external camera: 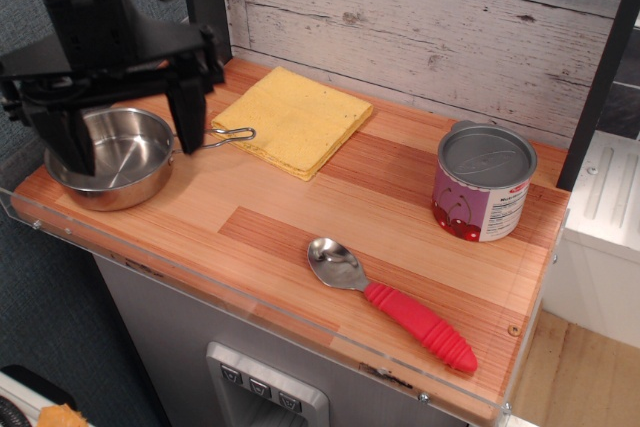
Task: Move the pot right side near spatula
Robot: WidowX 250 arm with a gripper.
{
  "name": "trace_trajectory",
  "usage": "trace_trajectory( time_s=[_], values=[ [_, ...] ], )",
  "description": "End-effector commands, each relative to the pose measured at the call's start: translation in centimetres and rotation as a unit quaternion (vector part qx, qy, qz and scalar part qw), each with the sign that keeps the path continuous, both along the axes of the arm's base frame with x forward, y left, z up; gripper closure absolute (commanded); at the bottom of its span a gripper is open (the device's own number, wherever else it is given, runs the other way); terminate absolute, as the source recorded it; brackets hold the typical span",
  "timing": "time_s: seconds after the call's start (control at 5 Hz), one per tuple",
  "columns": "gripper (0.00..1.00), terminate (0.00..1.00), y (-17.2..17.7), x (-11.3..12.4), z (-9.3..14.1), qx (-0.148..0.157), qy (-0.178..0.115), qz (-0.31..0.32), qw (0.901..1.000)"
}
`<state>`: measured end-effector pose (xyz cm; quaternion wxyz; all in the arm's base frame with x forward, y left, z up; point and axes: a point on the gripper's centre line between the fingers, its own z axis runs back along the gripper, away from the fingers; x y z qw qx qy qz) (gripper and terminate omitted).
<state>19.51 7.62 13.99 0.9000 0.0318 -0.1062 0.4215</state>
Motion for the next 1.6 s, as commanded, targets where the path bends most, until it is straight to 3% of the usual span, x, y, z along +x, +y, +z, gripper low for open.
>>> trace_trajectory(
  time_s=[0.0, 0.2, 0.4, 0.6, 0.8, 1.4],
  values=[
    [0.00, 0.00, 4.6, 3.9, -0.8, 0.003, -0.056, 0.126, 0.9905],
    [0.00, 0.00, 6.9, 6.0, -2.1, 0.008, -0.066, 0.208, 0.9759],
    [0.00, 0.00, 8.2, 7.8, -3.2, -0.003, -0.074, 0.254, 0.9643],
    [0.00, 0.00, 9.6, 9.6, -4.8, -0.008, -0.079, 0.273, 0.9588],
    [0.00, 0.00, 10.3, 10.9, -6.2, -0.004, -0.072, 0.278, 0.9578],
    [0.00, 0.00, 11.2, 11.2, -9.1, -0.013, -0.051, 0.275, 0.9601]
  ],
)
